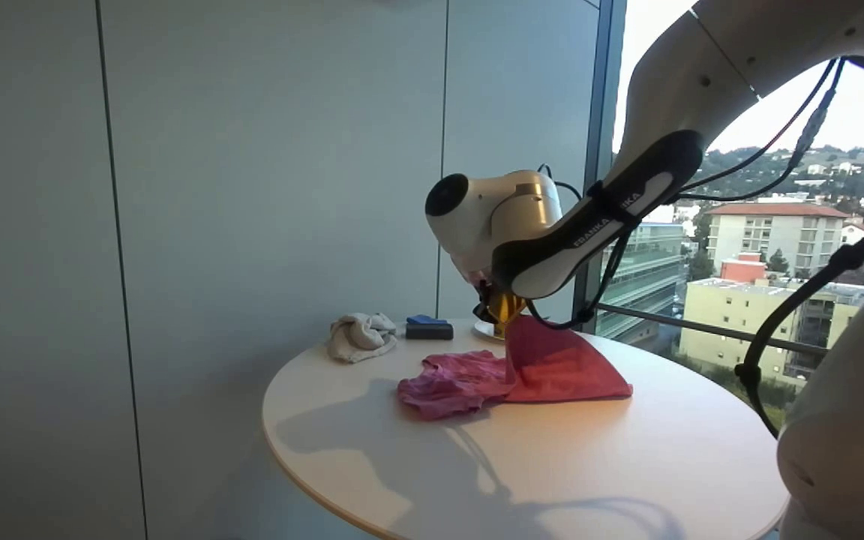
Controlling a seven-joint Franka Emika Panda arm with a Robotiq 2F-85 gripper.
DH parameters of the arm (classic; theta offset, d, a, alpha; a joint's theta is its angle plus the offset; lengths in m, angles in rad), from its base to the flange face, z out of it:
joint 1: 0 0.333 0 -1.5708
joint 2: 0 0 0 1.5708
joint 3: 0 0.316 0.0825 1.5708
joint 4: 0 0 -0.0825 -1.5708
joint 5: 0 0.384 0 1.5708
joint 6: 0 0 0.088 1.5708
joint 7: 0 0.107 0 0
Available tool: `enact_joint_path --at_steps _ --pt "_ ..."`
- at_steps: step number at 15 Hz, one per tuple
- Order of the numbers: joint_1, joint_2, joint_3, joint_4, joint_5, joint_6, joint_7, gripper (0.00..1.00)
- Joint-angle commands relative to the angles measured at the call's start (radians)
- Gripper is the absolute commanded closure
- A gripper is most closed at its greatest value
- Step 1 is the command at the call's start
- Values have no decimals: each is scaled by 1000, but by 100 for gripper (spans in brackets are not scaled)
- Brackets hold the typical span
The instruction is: Fold the pink shirt
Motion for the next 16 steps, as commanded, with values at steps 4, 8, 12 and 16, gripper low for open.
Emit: enact_joint_path --at_steps 4,8,12,16 --pt "60 234 -88 127 -70 241 -91 90" --pt "66 335 -111 193 -126 246 -103 92" --pt "75 384 -128 244 -182 206 -106 92" --pt "76 412 -134 294 -160 204 -121 66"
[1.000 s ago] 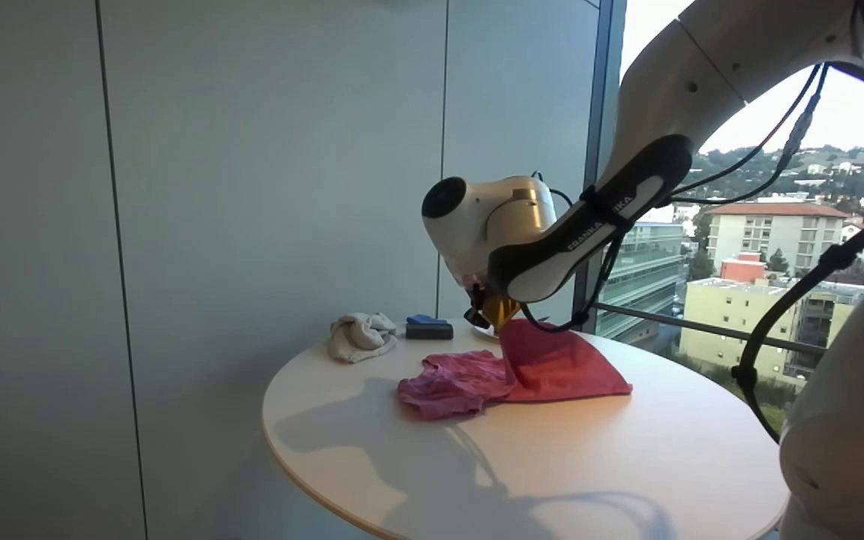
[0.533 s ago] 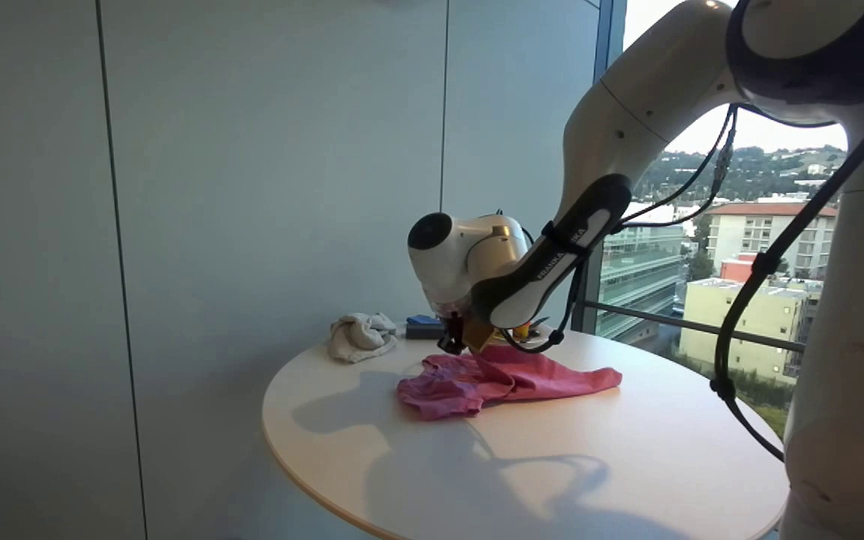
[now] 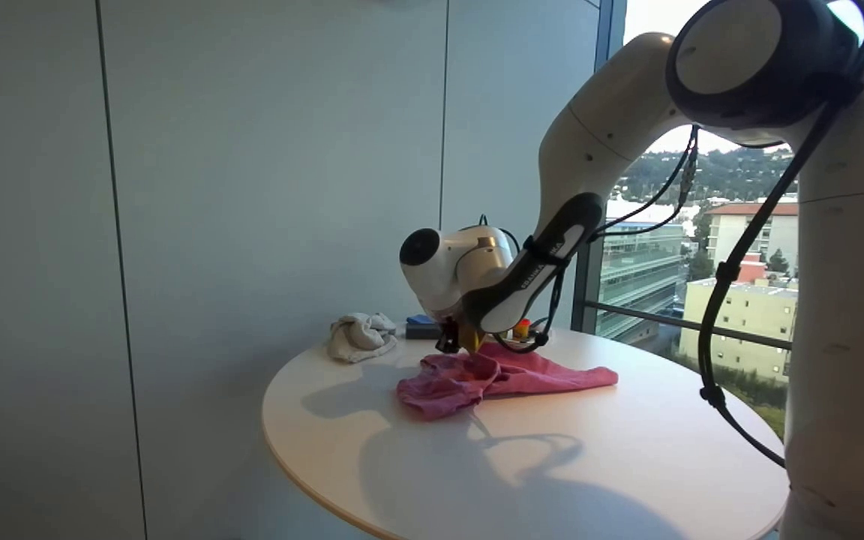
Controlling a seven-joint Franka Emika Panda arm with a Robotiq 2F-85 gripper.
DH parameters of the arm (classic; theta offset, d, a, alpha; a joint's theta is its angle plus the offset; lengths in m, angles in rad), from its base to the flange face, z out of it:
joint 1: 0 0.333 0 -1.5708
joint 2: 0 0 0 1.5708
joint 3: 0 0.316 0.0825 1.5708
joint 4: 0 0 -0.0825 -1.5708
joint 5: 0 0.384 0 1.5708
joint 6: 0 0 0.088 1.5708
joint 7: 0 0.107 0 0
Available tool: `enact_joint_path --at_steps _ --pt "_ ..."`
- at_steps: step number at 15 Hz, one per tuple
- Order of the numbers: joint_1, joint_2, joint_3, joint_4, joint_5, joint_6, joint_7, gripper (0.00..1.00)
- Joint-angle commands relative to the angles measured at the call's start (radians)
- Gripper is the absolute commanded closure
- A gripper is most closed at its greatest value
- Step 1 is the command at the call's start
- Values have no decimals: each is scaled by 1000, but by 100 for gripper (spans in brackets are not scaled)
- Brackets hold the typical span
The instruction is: Fold the pink shirt
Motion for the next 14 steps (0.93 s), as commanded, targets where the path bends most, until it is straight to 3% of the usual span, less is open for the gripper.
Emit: enact_joint_path --at_steps 1,3,7,9,10,14 --pt "19 16 -15 45 31 22 -33 60" --pt "5 -17 -12 -2 114 137 -38 45" --pt "26 -135 15 -175 413 256 -285 17" --pt "59 -196 42 -235 587 194 -374 3" --pt "85 -241 48 -252 619 129 -358 0" --pt "144 -420 146 -316 521 -67 -169 0"
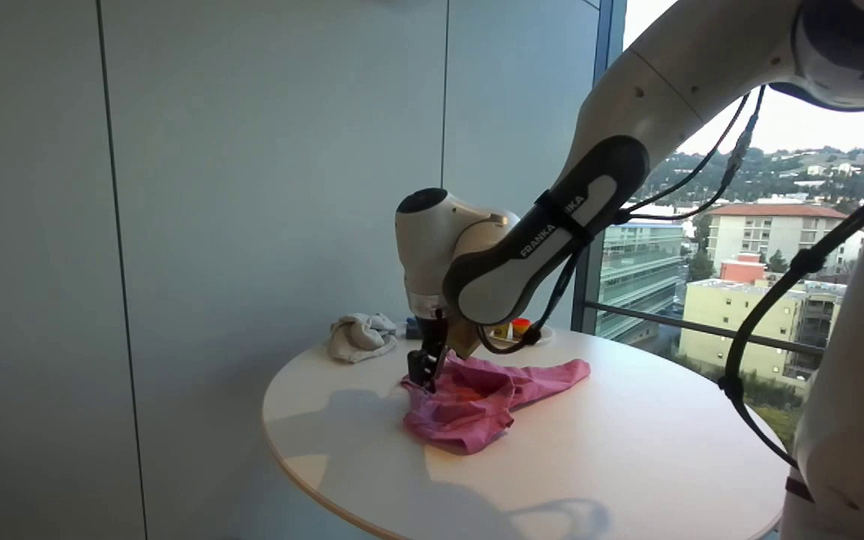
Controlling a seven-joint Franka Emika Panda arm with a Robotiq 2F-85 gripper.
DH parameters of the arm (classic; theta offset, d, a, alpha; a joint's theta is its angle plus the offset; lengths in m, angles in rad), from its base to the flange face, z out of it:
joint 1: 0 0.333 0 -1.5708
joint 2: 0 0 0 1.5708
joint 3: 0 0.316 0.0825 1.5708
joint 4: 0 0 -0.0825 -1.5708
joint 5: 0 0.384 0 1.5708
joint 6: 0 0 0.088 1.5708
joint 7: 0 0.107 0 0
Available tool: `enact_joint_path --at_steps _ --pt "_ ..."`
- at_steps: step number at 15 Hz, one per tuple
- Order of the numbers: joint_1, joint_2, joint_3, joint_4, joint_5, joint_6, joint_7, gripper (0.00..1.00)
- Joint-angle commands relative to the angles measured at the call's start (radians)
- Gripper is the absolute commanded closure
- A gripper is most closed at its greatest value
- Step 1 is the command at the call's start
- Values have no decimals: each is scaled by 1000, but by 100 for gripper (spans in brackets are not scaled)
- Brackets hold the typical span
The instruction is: Fold the pink shirt
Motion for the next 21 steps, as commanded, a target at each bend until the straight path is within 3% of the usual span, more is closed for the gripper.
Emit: enact_joint_path --at_steps 1,5,7,13,21 --pt "56 -198 82 -95 11 -118 59 0" --pt "148 -285 58 -156 368 -65 -201 0" --pt "152 -282 55 -162 467 -87 -259 0" --pt "88 -196 71 -155 454 -86 -287 0" --pt "76 -21 55 -106 448 120 -373 1"
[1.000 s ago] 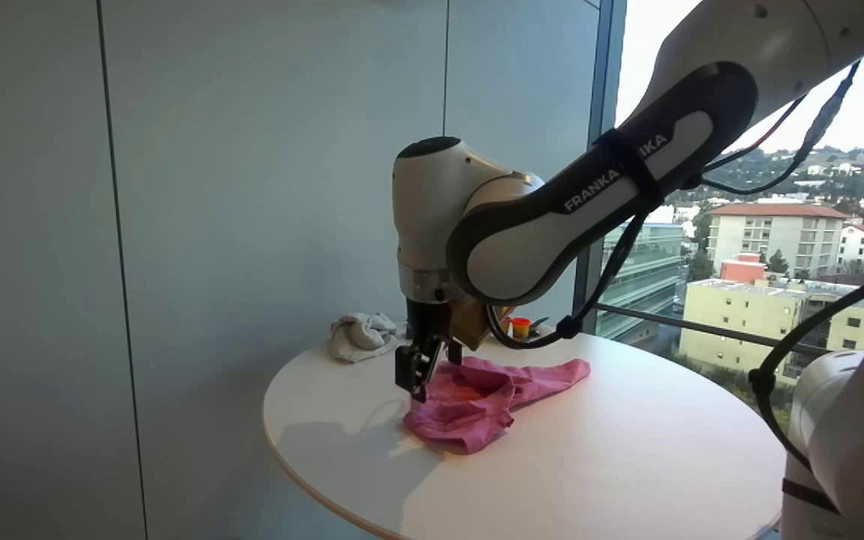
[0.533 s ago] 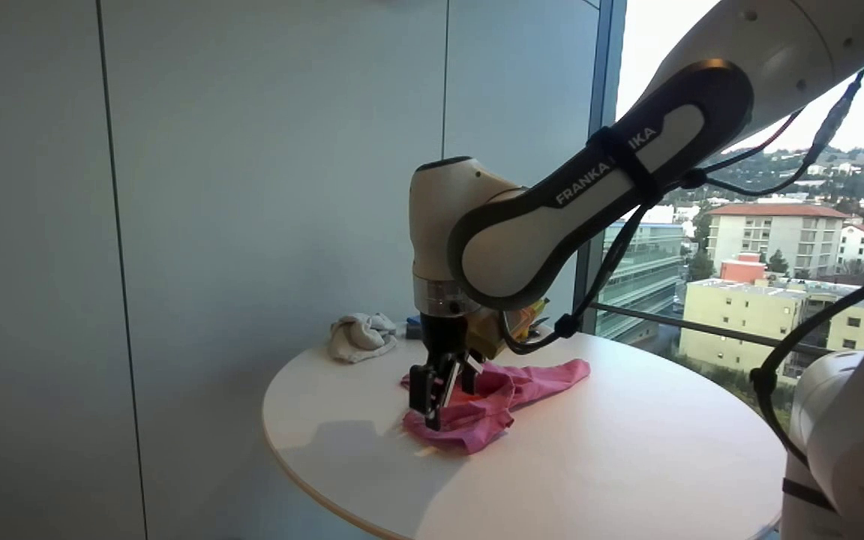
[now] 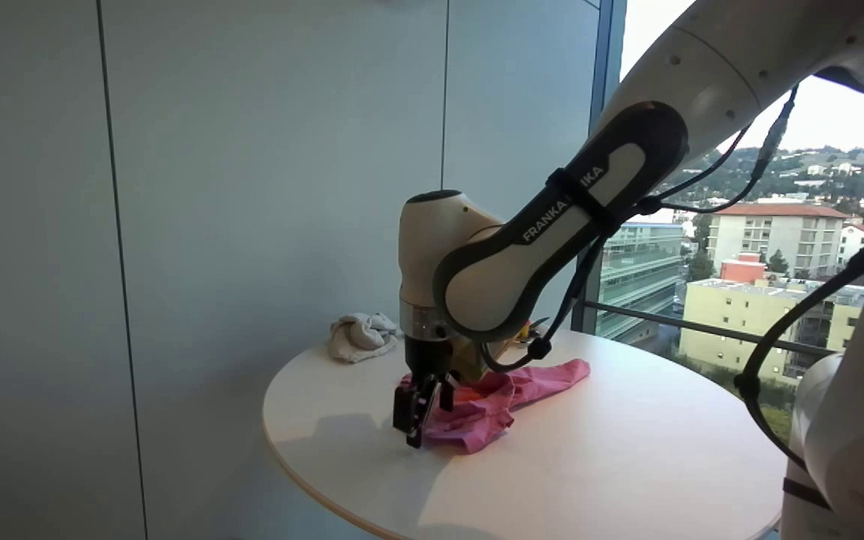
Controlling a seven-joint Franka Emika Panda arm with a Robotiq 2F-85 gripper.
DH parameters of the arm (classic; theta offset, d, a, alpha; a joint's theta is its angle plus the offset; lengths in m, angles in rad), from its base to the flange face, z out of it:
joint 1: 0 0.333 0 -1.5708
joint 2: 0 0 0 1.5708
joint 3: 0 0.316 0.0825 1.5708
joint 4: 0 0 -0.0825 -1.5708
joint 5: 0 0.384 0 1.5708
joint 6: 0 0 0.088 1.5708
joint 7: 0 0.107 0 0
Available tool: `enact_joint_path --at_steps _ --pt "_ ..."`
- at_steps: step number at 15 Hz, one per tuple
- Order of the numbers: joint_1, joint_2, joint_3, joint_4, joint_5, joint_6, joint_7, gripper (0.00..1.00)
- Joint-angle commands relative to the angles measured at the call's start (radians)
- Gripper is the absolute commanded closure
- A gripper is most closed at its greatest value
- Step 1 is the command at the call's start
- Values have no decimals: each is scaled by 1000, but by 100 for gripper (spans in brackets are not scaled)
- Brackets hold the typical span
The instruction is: Fold the pink shirt
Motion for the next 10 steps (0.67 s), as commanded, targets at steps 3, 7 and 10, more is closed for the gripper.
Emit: enact_joint_path --at_steps 3,7,10 --pt "-10 115 -25 55 37 104 -90 30" --pt "-9 134 -33 70 37 149 -111 57" --pt "-8 134 -37 76 40 168 -120 78"
